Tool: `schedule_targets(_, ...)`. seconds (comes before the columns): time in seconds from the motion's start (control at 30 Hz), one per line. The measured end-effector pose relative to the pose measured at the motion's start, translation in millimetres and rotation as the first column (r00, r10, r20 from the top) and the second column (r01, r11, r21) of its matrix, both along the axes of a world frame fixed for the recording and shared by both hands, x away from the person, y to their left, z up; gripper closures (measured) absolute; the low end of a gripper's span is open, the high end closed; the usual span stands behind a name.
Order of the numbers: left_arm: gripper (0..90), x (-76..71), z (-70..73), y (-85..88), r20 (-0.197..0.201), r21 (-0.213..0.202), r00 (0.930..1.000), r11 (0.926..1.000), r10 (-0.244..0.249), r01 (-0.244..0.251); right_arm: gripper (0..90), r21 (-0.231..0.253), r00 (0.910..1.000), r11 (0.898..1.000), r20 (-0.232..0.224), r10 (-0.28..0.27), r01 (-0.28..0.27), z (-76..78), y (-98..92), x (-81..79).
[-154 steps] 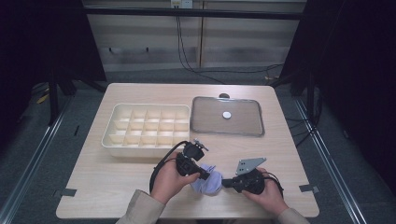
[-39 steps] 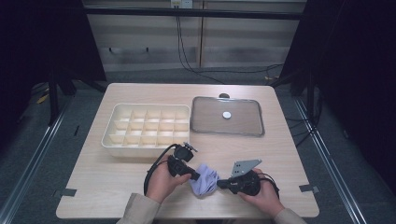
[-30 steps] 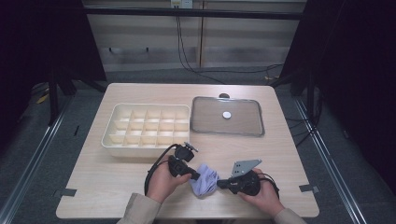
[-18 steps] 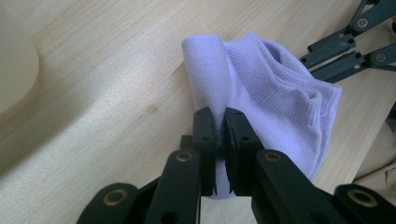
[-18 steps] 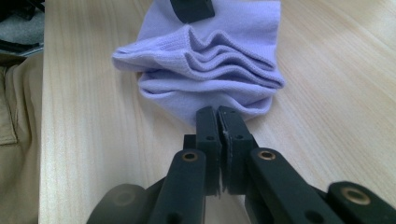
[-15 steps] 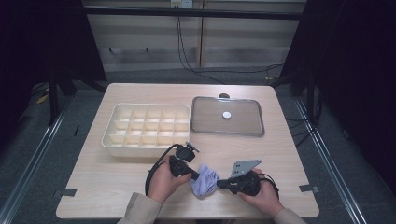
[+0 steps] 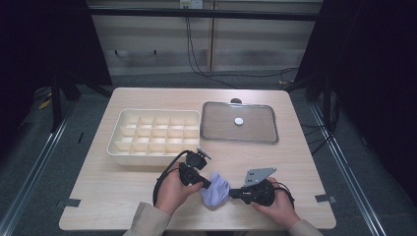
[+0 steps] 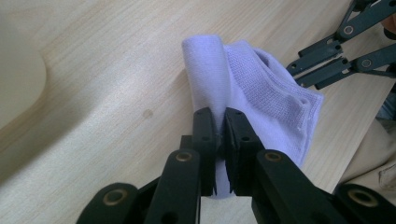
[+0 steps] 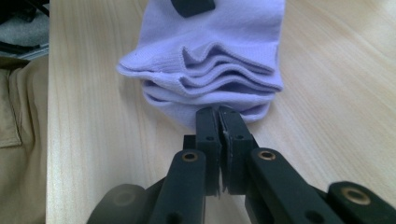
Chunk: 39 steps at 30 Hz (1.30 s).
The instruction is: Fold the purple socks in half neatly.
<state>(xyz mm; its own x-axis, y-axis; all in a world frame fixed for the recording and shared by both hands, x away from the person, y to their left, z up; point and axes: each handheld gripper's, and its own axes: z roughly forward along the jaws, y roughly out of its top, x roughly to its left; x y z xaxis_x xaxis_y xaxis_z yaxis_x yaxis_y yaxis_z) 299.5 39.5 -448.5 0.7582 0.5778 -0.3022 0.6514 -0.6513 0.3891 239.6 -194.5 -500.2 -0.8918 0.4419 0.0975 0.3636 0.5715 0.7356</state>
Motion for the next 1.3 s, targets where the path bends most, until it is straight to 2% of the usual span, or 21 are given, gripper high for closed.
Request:
schedule_targets(0.17, 83.5, -1.0, -0.2, -2.9, 0.003, 0.012, 1.0000, 0.9999, 0.002, -0.002, 87.6, 0.003, 1.0000, 1.000, 0.002, 0.004, -0.004, 1.4, 1.0, -0.5)
schedule_targets(0.5, 83.5, -0.6, -3.1, -6.4, -0.013, 0.022, 0.9999, 0.9997, -0.008, 0.008, 90.0, 0.047, 0.9988, 0.998, 0.036, -0.033, 0.031, 20.7, -1.5, 2.3)
schedule_targets(0.7, 83.5, -0.1, -3.7, -8.7, -0.009, 0.038, 0.9999, 0.9992, -0.012, 0.012, 90.0, 0.065, 0.9992, 0.998, 0.034, -0.021, 0.019, 22.7, 2.7, 2.7)
schedule_targets(0.83, 83.5, -0.6, -3.5, -10.5, -0.007, 0.032, 1.0000, 0.9995, -0.007, 0.007, 90.0, 0.086, 0.9977, 0.996, 0.059, -0.033, 0.028, 31.8, 6.2, 5.0)
schedule_targets(0.9, 83.5, -0.6, -4.0, -11.5, -0.012, 0.030, 0.9999, 0.9995, -0.009, 0.010, 90.0, 0.096, 0.9980, 0.995, 0.057, -0.027, 0.022, 33.7, 10.0, 6.7)
schedule_targets(1.3, 83.4, -1.0, -4.2, -13.0, -0.021, 0.025, 0.9997, 0.9997, -0.007, 0.007, 89.6, 0.065, 0.9995, 0.998, 0.027, 0.016, -0.018, 21.2, 31.4, 7.2)
